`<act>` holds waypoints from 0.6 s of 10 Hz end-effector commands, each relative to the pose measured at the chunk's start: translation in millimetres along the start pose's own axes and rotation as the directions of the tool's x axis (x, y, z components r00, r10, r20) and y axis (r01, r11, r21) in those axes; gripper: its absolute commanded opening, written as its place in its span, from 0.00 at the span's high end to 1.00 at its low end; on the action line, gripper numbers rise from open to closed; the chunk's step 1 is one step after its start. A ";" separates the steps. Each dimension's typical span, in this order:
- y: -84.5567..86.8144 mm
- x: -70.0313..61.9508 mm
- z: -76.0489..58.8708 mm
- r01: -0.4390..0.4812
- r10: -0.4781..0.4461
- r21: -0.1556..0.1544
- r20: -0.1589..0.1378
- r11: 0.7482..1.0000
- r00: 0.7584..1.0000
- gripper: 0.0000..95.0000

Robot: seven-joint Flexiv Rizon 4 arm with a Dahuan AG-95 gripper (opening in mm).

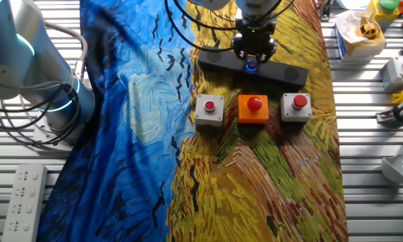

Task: Turn the knob to increase the volume of the speaker

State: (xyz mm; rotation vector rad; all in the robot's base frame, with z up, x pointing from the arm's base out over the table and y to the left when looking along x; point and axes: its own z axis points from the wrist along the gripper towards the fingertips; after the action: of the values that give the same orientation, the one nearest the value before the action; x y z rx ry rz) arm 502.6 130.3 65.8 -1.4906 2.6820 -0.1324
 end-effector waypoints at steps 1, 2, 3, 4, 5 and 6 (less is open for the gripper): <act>-1.4 2.6 6.0 -0.643 0.644 -0.047 0.000 0.764 0.765 1.00; -1.4 2.6 6.0 -0.697 0.698 -0.057 0.005 0.715 0.716 1.00; -1.1 2.9 5.4 -0.770 0.772 -0.061 0.015 0.635 0.636 1.00; -0.9 3.0 3.9 -0.815 0.817 -0.059 0.019 0.577 0.577 1.00; -1.1 2.8 0.2 -0.864 0.866 -0.062 0.019 0.499 0.499 1.00; -1.1 2.8 -2.0 -0.887 0.890 -0.064 0.017 0.457 0.456 1.00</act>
State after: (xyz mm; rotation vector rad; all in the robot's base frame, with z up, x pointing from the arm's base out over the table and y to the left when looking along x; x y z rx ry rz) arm 502.6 128.4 65.2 -0.4595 2.9990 -0.0148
